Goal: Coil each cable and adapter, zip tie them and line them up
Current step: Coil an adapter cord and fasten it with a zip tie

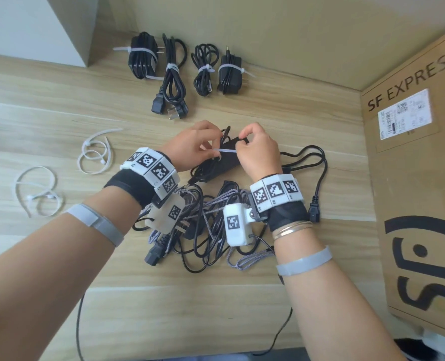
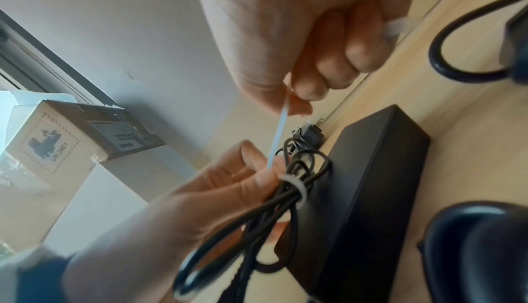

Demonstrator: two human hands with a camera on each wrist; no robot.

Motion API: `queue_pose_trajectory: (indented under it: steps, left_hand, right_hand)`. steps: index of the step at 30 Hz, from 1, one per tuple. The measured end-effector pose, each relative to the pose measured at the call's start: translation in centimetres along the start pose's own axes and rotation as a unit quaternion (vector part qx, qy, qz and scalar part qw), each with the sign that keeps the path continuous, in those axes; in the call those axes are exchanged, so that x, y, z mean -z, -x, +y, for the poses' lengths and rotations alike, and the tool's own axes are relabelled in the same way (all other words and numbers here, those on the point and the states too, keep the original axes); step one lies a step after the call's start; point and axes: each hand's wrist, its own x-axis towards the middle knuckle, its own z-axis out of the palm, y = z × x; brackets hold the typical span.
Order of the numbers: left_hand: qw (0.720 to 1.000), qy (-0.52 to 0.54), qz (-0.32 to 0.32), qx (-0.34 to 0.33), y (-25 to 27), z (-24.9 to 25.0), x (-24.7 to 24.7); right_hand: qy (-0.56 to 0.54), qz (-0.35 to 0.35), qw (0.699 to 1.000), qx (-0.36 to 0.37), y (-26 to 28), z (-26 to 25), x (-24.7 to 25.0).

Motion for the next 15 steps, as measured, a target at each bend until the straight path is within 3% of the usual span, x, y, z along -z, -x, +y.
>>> queue_pose_trajectory:
  steps: [10, 15]
  left_hand:
    - [0.996, -0.07, -0.024, -0.048, 0.5, -0.8, -0.6]
    - [0.996, -0.075, -0.012, -0.043, 0.6, -0.4, -0.7]
  right_hand:
    - [-0.002, 0.069, 0.996, 0.051, 1.4, 0.1, 0.8]
    - [-0.023, 0.065, 0.996, 0.053, 1.9, -0.4, 1.1]
